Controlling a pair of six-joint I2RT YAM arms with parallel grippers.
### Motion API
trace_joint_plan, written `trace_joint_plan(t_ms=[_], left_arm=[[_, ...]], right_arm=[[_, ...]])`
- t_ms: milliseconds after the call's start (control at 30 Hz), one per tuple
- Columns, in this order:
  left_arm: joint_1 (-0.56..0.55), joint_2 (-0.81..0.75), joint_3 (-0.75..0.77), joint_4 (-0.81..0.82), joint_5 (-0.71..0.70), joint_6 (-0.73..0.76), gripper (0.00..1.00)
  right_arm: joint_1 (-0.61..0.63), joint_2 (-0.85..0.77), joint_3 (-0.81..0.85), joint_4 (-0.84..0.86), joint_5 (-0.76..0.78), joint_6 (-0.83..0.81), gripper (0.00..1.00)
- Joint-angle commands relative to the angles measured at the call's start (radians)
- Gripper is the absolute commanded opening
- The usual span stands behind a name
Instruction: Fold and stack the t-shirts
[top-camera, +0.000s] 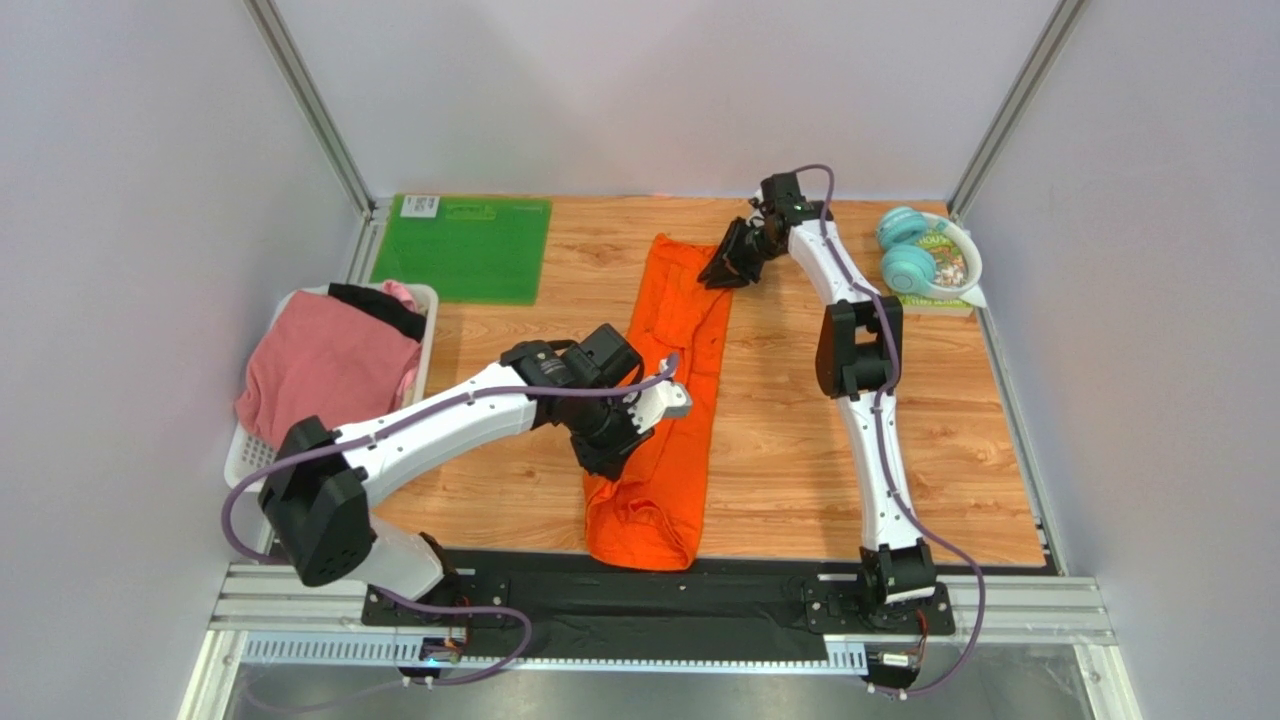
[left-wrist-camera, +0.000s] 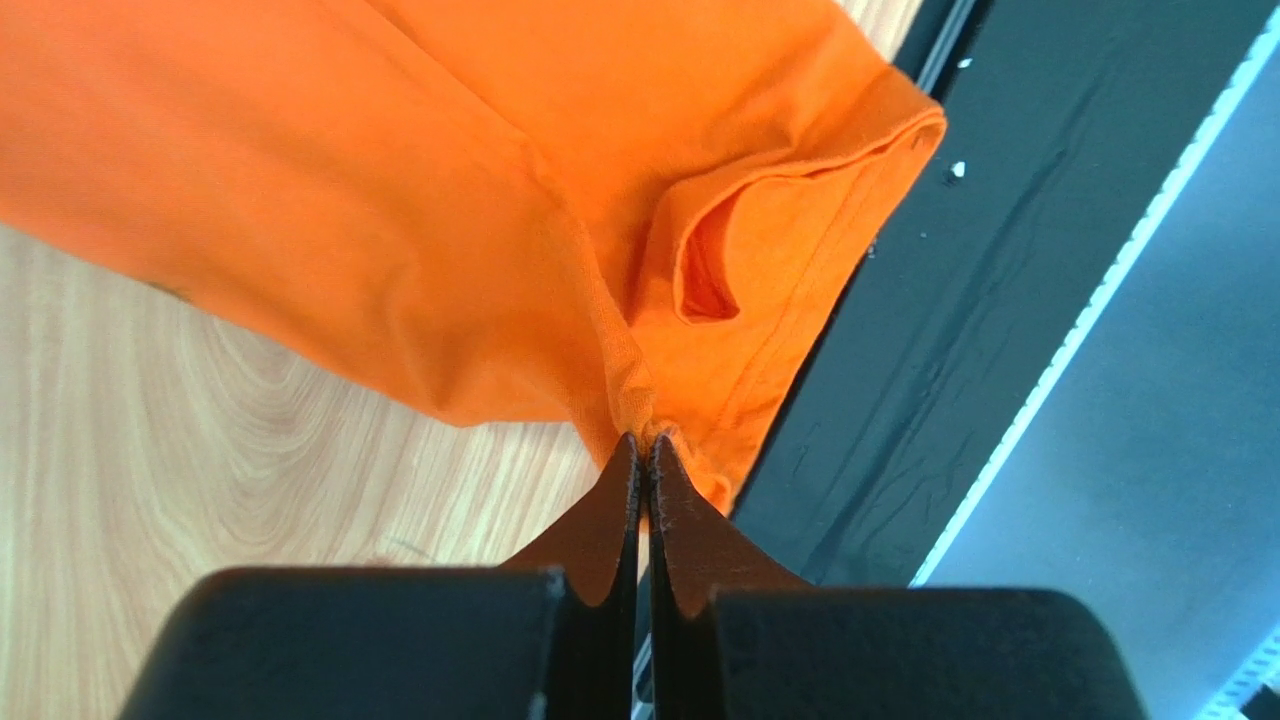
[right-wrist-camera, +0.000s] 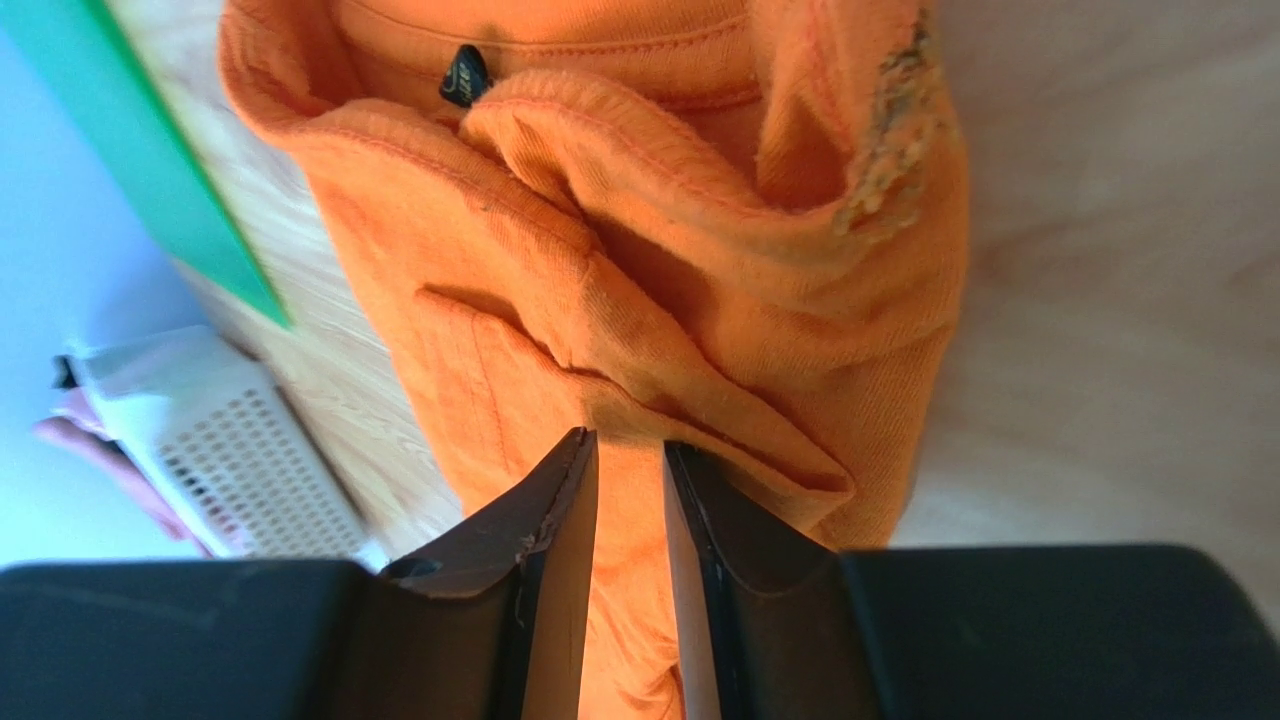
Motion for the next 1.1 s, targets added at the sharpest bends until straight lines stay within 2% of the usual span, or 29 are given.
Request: trace_joint_plan(t_ms=[0, 200, 300, 400, 500, 533, 567, 633, 733, 767, 800, 833, 867, 933, 967, 1033, 1067], left_arm=[[0.011, 0.078, 0.061, 0.044, 0.023, 0.023, 0.00], [0.057, 0.184, 0.129, 0.117, 0.017, 0.023, 0.00], [0.106, 0.223, 0.183, 0.114, 0.028, 0.023, 0.00], [0.150, 0.220, 0.202, 0.133, 0.030, 0.023, 0.00], [0.172, 0.198, 0.213, 0.144, 0.033, 0.013, 0.00], [0.177, 0.177, 0.214, 0.146, 0.040, 0.011, 0.00], [0.175, 0.163, 0.208, 0.147, 0.057, 0.008, 0.00], [0.175, 0.119, 0.191, 0.149, 0.076, -0.006, 0.00], [0.177, 0.082, 0.150, 0.150, 0.111, -0.024, 0.00], [0.177, 0.078, 0.130, 0.149, 0.137, -0.026, 0.00], [0.177, 0.077, 0.121, 0.146, 0.146, -0.029, 0.00], [0.177, 0.078, 0.113, 0.146, 0.154, -0.032, 0.00], [0.177, 0.080, 0.105, 0.141, 0.163, -0.033, 0.00], [0.175, 0.081, 0.102, 0.137, 0.178, -0.038, 0.00], [0.177, 0.080, 0.096, 0.134, 0.192, -0.041, 0.00], [0.175, 0.069, 0.090, 0.137, 0.195, -0.040, 0.00], [0.177, 0.066, 0.084, 0.138, 0.197, -0.040, 0.00]], right_arm=[[-0.045, 0.069, 0.030, 0.145, -0.075, 0.040, 0.31], [-0.108, 0.072, 0.043, 0.366, -0.103, 0.102, 0.33], [-0.136, 0.055, 0.064, 0.424, -0.112, 0.137, 0.35], [-0.142, 0.017, 0.072, 0.432, -0.109, 0.101, 0.40], [-0.133, -0.075, 0.025, 0.392, -0.123, 0.073, 0.45], [-0.124, -0.159, -0.003, 0.368, -0.131, 0.058, 0.47], [-0.114, -0.207, -0.056, 0.313, -0.111, 0.012, 0.51], [-0.072, -0.406, -0.286, 0.279, -0.088, -0.039, 0.52], [0.026, -0.610, -0.622, 0.219, -0.013, -0.154, 0.55], [0.057, -0.757, -0.711, 0.239, 0.027, -0.174, 0.53], [0.086, -0.826, -0.838, 0.280, 0.032, -0.180, 0.52], [0.149, -0.903, -1.002, 0.291, 0.055, -0.182, 0.50], [0.178, -1.007, -1.088, 0.306, 0.084, -0.180, 0.42], [0.262, -1.104, -1.283, 0.326, 0.137, -0.177, 0.34], [0.281, -1.167, -1.331, 0.331, 0.191, -0.171, 0.27], [0.298, -1.213, -1.423, 0.335, 0.211, -0.119, 0.20], [0.298, -1.244, -1.519, 0.378, 0.207, -0.101, 0.14]])
